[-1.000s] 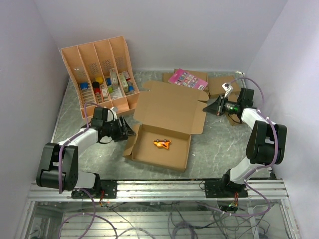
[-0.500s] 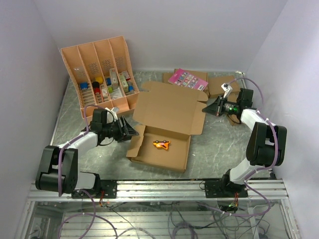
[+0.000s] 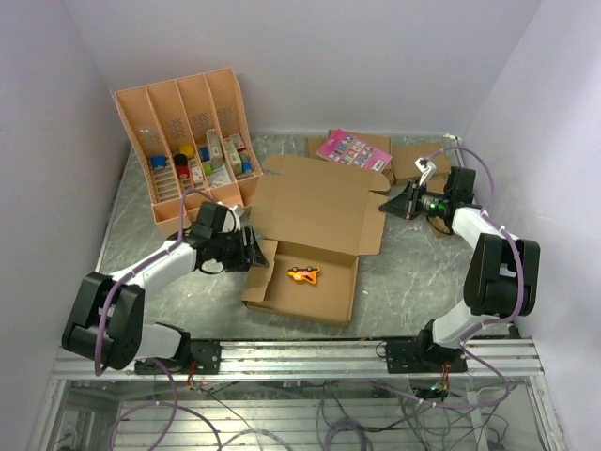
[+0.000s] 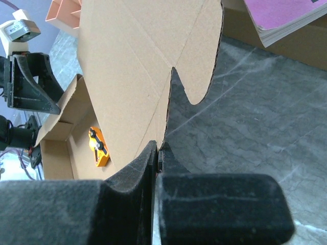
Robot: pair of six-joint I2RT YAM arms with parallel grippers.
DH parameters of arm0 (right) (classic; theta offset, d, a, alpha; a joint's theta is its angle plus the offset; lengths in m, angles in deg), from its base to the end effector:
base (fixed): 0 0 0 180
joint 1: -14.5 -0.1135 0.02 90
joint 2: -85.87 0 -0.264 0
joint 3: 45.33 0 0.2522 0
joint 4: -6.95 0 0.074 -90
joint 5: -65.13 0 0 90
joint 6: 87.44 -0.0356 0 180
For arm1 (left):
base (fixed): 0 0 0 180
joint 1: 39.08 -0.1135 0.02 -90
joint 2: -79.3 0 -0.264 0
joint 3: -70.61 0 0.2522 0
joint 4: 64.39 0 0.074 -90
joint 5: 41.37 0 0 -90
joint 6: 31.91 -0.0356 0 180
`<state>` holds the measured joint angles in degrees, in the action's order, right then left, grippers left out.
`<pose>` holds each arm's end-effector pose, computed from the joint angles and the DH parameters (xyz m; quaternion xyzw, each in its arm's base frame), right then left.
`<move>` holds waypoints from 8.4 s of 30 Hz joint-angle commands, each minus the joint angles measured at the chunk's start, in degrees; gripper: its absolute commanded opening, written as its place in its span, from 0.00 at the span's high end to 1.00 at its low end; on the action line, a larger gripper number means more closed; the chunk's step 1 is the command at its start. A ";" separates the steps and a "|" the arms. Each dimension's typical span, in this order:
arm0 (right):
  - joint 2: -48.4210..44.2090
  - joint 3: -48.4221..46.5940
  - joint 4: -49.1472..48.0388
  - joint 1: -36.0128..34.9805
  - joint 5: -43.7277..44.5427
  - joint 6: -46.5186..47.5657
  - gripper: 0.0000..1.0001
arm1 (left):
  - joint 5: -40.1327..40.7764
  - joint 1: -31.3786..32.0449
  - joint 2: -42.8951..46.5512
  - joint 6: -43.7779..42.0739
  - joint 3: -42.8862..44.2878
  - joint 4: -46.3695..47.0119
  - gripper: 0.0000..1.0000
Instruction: Fold the paper box
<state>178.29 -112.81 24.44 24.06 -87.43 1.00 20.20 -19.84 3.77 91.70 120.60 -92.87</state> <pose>0.3273 -0.0231 0.2099 -0.1326 0.7987 0.4499 0.3770 0.2243 -0.0962 0.1752 -0.0401 0.9242 -0.3424 0.1642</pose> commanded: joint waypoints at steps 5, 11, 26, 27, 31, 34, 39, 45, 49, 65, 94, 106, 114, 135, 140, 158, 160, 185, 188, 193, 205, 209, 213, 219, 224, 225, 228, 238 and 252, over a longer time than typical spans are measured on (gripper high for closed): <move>-1.46 1.13 -1.09 -0.73 0.69 0.41 1.00 | 13.38 5.96 -2.98 -0.95 3.79 -7.84 0.36; -1.73 1.33 -1.17 -0.77 0.74 0.59 1.00 | 19.34 9.92 -6.91 -0.08 5.31 -9.63 0.50; -2.74 1.50 -1.07 -0.91 0.46 0.84 1.00 | 39.96 18.28 -13.69 1.23 12.91 -19.14 0.93; -2.96 1.58 -1.21 -0.94 0.33 0.74 1.00 | 41.39 18.84 -14.43 1.34 13.53 -19.77 0.93; -3.69 1.93 -2.00 -1.09 0.12 0.08 1.00 | 42.06 20.12 -15.67 2.38 14.01 -18.39 0.70; -3.55 1.96 -1.90 -1.12 0.01 0.05 1.00 | 41.59 20.07 -16.16 2.94 14.26 -16.43 0.65; -3.34 1.86 -1.70 -1.12 -0.26 0.29 1.00 | 41.84 20.12 -17.55 2.32 14.43 -15.94 0.85; -3.52 1.73 -1.20 -1.12 0.19 1.07 1.00 | 46.74 20.36 -18.50 0.89 14.25 -19.45 0.93; -3.61 1.73 -1.20 -1.12 0.10 0.96 1.00 | 47.14 20.57 -17.68 0.45 14.45 -19.53 0.89; -3.92 1.93 -1.41 -1.10 0.21 0.95 1.00 | 39.66 20.54 -9.30 0.69 15.12 -20.47 0.53; -4.51 1.77 -1.71 -1.30 -0.35 0.70 1.00 | 44.87 25.62 -12.61 2.75 11.67 -22.05 0.77; -7.95 -0.15 -1.25 -2.20 0.66 7.16 1.00 | 35.95 23.32 -2.85 3.22 12.52 -15.05 0.51; -9.30 -1.65 -0.10 -5.17 2.58 18.30 1.00 | 27.84 14.82 8.15 1.38 9.88 -9.98 0.45; -10.63 -0.36 -5.55 -5.70 -0.61 22.99 1.00 | 11.73 -6.06 8.52 -16.45 5.82 17.37 0.09; -11.14 0.25 -5.66 -5.70 -1.06 23.32 1.00 | 2.02 -9.03 2.58 -15.41 5.60 25.59 0.19; -13.10 2.00 -11.48 -6.48 1.91 15.51 1.00 | -1.87 -6.89 5.17 -19.22 5.20 29.79 0.81; -14.02 2.16 -12.37 -7.97 5.16 13.54 1.00 | 1.85 -4.69 5.58 -19.62 6.06 29.05 0.86; -21.37 12.75 -35.30 -27.78 52.35 2.92 1.00 | 51.78 16.36 -4.09 -13.56 19.51 27.28 0.93; -20.99 13.22 -37.92 -29.74 56.46 3.41 1.00 | 53.42 17.06 -4.48 -14.83 18.85 30.69 0.93; -20.97 16.79 -45.69 -33.12 64.90 2.97 1.00 | 56.19 17.96 -3.82 -15.25 16.86 34.93 0.93; -21.71 28.06 -64.23 -41.69 77.06 7.00 1.00 | 67.06 26.19 -5.04 -20.81 10.16 51.63 0.93; -21.13 29.23 -67.69 -42.85 78.58 6.47 1.00 | 70.49 28.49 -5.16 -21.94 9.20 53.84 0.93; -21.41 31.10 -69.63 -44.06 78.76 6.35 1.00 | 73.32 31.01 -5.20 -23.61 7.56 56.53 0.93; -23.40 35.90 -71.99 -45.50 78.59 7.97 1.00 | 75.91 33.66 -4.67 -23.01 3.49 60.23 0.93; -24.83 38.45 -73.01 -45.51 78.43 8.46 1.00 | 77.66 35.58 -5.48 -23.27 1.98 62.67 0.93; -25.03 38.81 -72.85 -45.51 78.46 8.34 1.00 | 77.99 35.95 -5.63 -23.44 1.88 63.15 0.93; -25.52 39.55 -72.18 -45.51 78.37 7.37 1.00 | 78.96 36.91 -5.71 -24.07 1.38 64.33 0.93; -26.95 38.09 -61.76 -45.53 79.52 4.86 1.00 | 80.90 39.40 -4.12 -23.51 -2.51 66.05 0.93; -30.61 34.13 -43.61 -45.45 74.36 3.63 1.00 | 82.60 41.72 -4.43 -24.04 -4.01 68.12 0.93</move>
<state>148.50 -77.29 -29.85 -20.00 -5.38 6.44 105.53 19.81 -0.60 65.30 116.53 -28.44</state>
